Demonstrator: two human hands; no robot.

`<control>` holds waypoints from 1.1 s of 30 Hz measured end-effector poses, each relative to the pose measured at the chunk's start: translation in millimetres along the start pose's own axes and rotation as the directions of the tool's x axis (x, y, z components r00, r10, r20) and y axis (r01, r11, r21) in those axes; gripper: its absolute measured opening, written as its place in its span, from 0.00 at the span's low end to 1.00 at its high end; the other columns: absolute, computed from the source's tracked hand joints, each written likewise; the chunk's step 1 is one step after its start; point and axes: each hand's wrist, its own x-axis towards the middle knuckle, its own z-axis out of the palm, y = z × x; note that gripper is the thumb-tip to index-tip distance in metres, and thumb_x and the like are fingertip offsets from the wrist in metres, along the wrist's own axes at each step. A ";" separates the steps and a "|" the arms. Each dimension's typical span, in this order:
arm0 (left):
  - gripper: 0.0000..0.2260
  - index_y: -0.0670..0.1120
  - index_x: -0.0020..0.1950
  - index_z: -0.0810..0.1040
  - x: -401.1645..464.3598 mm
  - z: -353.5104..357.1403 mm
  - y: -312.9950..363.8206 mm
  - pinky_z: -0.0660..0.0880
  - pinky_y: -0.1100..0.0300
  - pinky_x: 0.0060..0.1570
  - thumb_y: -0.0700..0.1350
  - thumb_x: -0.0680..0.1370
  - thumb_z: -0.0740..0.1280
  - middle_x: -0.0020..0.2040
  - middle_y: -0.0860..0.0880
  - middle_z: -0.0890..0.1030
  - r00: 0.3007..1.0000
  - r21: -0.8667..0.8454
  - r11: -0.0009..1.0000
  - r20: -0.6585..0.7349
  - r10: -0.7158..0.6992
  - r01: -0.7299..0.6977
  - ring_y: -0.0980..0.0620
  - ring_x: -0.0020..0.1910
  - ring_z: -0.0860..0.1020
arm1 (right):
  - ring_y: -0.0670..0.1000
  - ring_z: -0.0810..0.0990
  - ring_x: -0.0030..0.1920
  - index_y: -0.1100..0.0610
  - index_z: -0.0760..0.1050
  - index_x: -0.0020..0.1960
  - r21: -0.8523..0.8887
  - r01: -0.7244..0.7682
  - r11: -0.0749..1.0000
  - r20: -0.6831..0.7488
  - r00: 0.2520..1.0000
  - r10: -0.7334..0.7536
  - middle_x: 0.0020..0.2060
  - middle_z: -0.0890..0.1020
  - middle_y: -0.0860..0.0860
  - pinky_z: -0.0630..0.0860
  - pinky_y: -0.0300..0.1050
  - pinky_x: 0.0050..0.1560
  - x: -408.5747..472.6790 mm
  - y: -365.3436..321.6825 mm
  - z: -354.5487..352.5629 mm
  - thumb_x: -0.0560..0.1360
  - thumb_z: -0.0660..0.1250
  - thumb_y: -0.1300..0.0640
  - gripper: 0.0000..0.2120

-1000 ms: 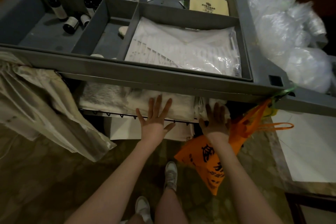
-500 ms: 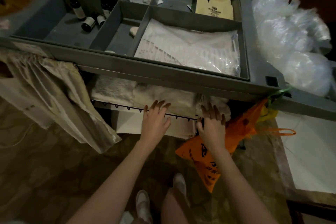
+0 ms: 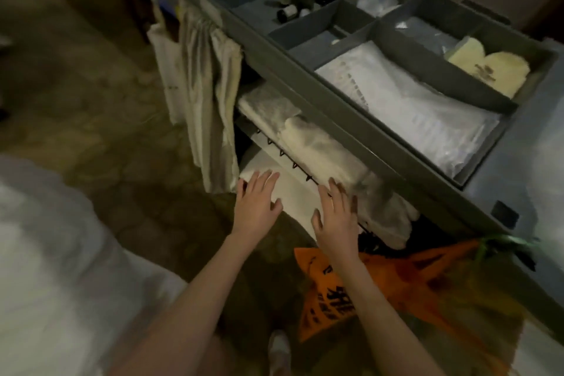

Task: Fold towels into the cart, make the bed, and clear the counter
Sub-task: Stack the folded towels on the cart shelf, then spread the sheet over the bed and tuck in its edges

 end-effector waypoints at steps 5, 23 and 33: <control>0.25 0.50 0.76 0.58 -69.8 -14.0 -28.3 0.44 0.48 0.75 0.48 0.80 0.59 0.76 0.50 0.60 0.965 -0.078 0.971 -0.119 -0.232 0.224 0.51 0.77 0.52 | 0.58 0.65 0.72 0.58 0.68 0.70 0.019 0.248 0.969 0.121 0.961 -0.249 0.71 0.68 0.57 0.59 0.63 0.70 -15.3 -33.6 4.4 0.75 0.67 0.56 0.25; 0.25 0.48 0.76 0.59 -423.1 11.1 -161.0 0.46 0.47 0.74 0.47 0.80 0.61 0.76 0.50 0.61 0.541 -0.194 0.576 -0.207 -0.815 0.794 0.48 0.77 0.53 | 0.51 0.46 0.77 0.50 0.51 0.77 0.236 0.696 0.679 0.487 0.520 -0.702 0.77 0.51 0.49 0.39 0.55 0.72 -222.2 -206.4 88.6 0.81 0.54 0.47 0.27; 0.24 0.48 0.76 0.59 -616.7 102.7 -155.9 0.44 0.49 0.74 0.46 0.80 0.61 0.75 0.50 0.62 0.467 -0.288 0.479 -0.114 -0.877 0.829 0.49 0.77 0.53 | 0.52 0.49 0.77 0.53 0.50 0.77 0.312 0.659 0.684 0.643 0.384 -0.663 0.77 0.52 0.51 0.43 0.58 0.74 -409.5 -193.1 139.3 0.81 0.55 0.49 0.28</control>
